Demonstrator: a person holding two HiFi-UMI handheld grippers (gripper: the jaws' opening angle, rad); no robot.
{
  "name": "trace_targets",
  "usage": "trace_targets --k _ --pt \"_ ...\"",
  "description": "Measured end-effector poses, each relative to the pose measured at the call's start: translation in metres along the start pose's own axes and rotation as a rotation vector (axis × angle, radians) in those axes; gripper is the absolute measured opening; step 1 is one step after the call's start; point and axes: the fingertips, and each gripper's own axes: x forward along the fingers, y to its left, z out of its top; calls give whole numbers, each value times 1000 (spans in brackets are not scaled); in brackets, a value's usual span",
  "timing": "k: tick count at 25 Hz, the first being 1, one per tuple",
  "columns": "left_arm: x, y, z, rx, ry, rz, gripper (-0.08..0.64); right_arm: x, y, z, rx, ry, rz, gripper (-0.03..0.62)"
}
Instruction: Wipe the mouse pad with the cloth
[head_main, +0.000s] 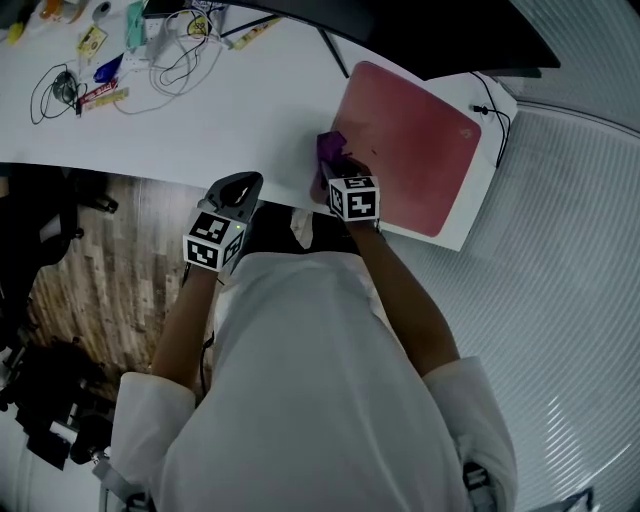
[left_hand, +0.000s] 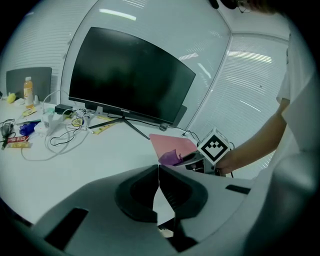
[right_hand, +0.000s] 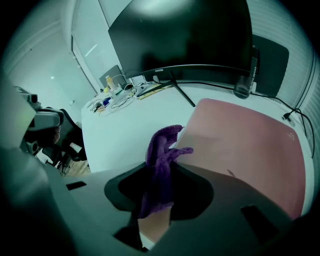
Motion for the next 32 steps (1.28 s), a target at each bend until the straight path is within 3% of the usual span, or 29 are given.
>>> trace_targets --k 9,32 --pt "39 -34 10 3 16 1 18 4 -41 -8 12 -13 8 133" --pt "107 -122 27 54 41 3 18 -52 -165 -66 48 -12 -44 133"
